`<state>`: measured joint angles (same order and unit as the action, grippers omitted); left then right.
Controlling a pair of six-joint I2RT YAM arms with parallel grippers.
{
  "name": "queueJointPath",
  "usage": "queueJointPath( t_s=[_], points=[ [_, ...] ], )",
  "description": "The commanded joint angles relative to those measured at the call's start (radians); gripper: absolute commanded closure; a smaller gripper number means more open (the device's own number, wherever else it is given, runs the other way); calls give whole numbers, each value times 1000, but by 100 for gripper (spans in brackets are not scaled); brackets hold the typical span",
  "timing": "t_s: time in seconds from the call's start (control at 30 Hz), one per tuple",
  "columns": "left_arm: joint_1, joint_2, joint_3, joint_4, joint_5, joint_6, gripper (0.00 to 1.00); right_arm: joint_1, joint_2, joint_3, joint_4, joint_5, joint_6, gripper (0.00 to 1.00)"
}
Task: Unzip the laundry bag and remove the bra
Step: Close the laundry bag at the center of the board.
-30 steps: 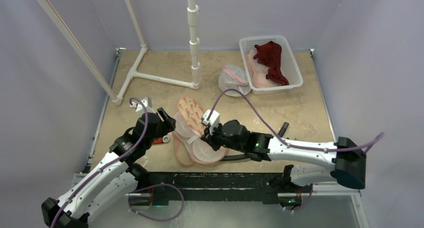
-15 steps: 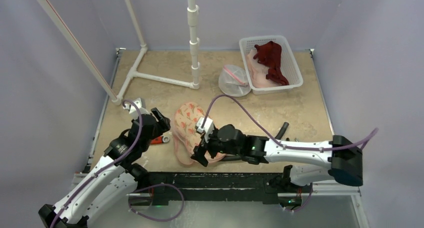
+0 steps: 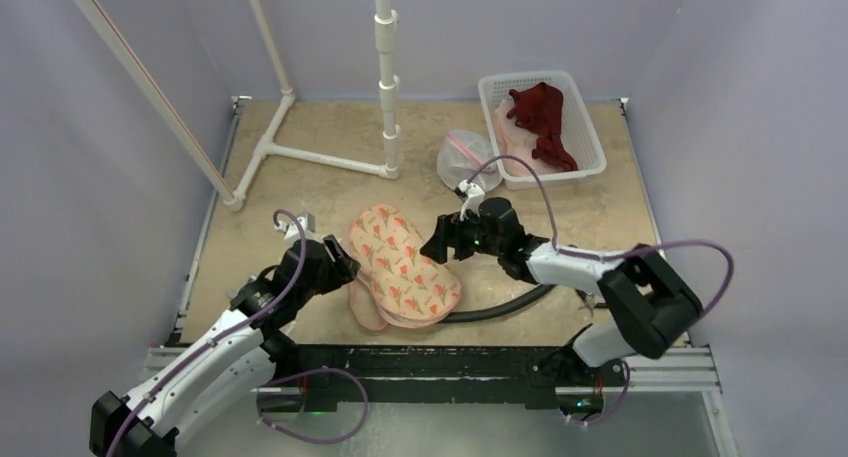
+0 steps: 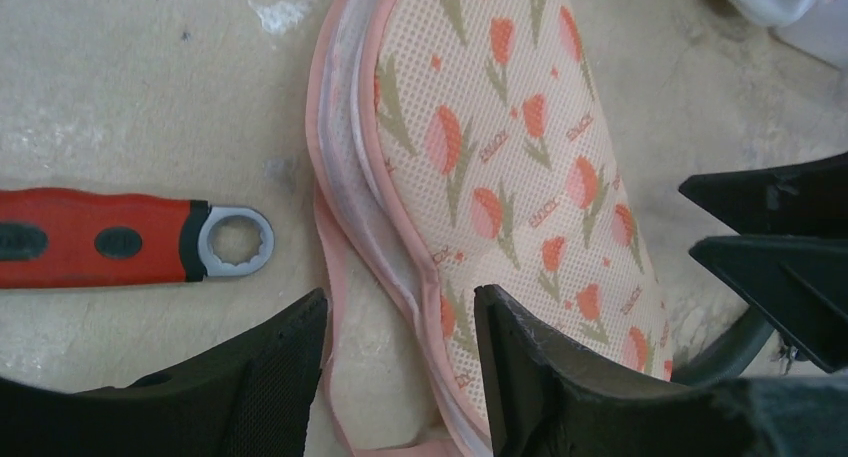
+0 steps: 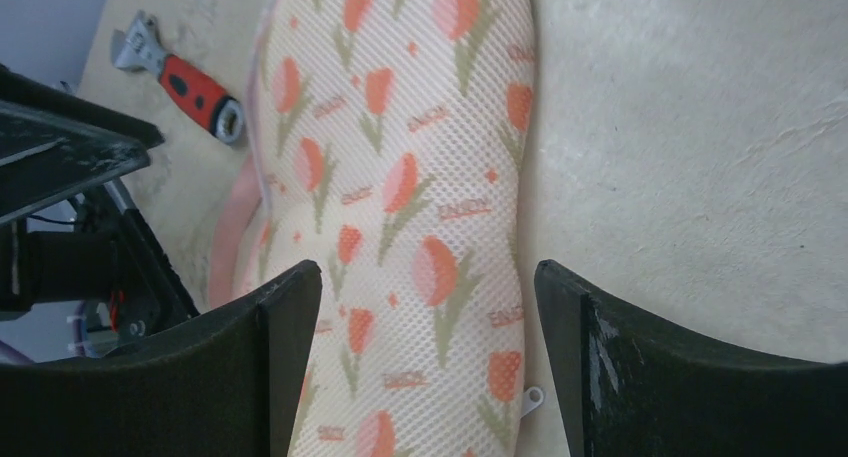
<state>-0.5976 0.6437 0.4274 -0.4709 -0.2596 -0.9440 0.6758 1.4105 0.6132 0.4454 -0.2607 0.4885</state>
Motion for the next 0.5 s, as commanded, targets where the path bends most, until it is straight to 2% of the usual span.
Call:
queueJointPath(
  t_s=[0.0, 0.3, 0.47],
  points=[
    [4, -28, -32, 65, 68, -39, 46, -45, 136, 11, 159, -154, 57, 19],
    [5, 23, -110, 123, 100, -66, 47, -60, 322, 64, 227, -239, 47, 25],
    [4, 58, -147, 183, 107, -79, 49, -59, 365, 72, 252, -267, 53, 33]
  ],
)
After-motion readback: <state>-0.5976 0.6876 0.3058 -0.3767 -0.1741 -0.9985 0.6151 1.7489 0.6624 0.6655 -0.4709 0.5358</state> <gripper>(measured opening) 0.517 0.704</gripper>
